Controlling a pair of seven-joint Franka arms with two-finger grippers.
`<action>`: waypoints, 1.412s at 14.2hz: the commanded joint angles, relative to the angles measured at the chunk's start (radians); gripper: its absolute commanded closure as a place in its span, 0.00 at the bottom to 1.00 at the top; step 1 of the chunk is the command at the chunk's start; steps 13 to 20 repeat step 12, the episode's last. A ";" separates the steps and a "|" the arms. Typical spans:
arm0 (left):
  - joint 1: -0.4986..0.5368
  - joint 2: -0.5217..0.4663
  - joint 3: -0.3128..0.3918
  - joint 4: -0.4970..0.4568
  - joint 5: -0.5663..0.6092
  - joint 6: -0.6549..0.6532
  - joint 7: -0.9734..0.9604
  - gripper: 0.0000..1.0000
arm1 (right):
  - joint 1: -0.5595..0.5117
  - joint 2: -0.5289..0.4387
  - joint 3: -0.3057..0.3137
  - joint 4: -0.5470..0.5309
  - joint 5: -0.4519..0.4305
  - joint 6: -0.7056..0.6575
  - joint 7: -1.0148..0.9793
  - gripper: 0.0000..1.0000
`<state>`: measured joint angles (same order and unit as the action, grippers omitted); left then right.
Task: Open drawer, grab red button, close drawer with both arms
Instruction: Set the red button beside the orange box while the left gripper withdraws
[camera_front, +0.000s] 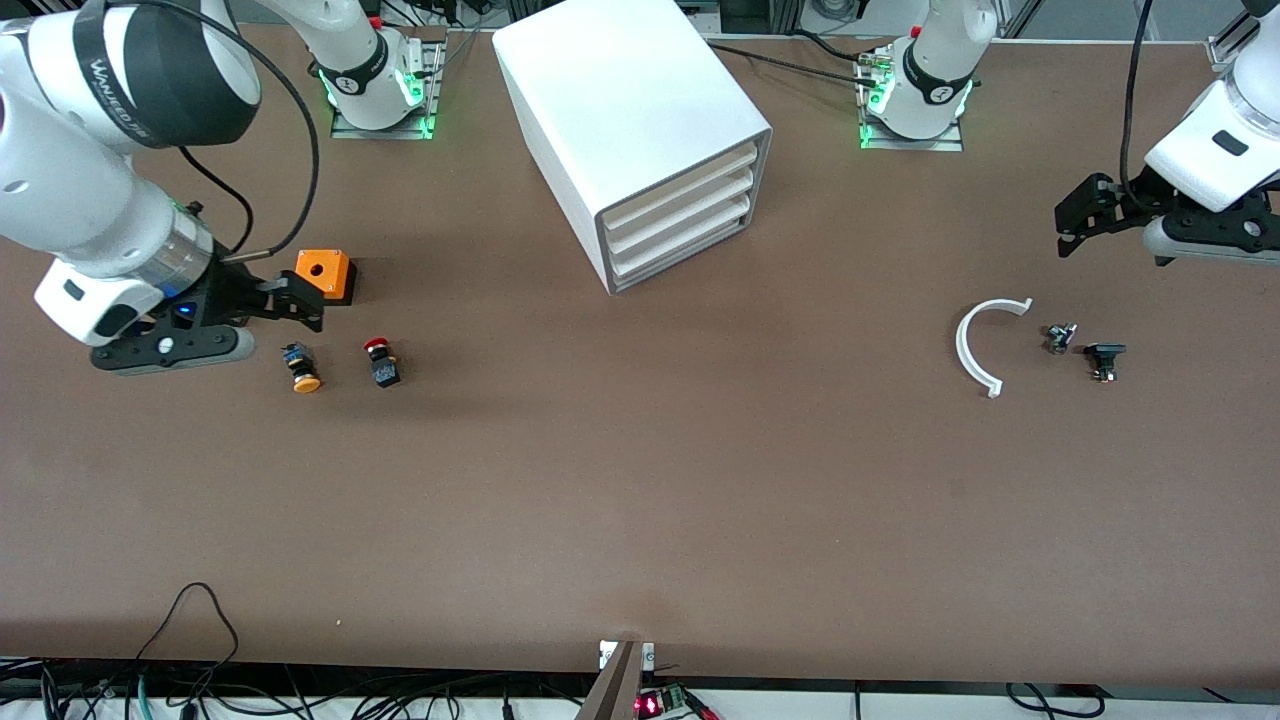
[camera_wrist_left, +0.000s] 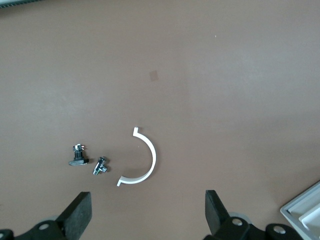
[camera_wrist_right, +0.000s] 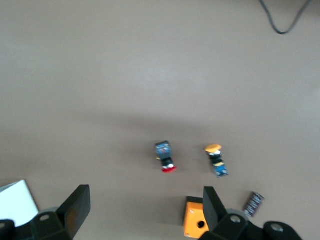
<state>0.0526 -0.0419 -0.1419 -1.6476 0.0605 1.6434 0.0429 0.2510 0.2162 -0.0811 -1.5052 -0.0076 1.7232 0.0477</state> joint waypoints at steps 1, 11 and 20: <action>0.010 0.017 0.002 0.017 -0.023 -0.022 0.026 0.00 | -0.086 -0.006 0.003 0.034 -0.014 -0.086 0.011 0.00; 0.085 0.030 0.004 0.017 -0.082 -0.023 0.063 0.00 | -0.107 -0.071 -0.061 0.062 -0.028 -0.186 -0.006 0.00; 0.085 0.028 0.004 0.017 -0.082 -0.023 0.063 0.00 | -0.107 -0.074 -0.066 0.042 -0.025 -0.172 -0.017 0.00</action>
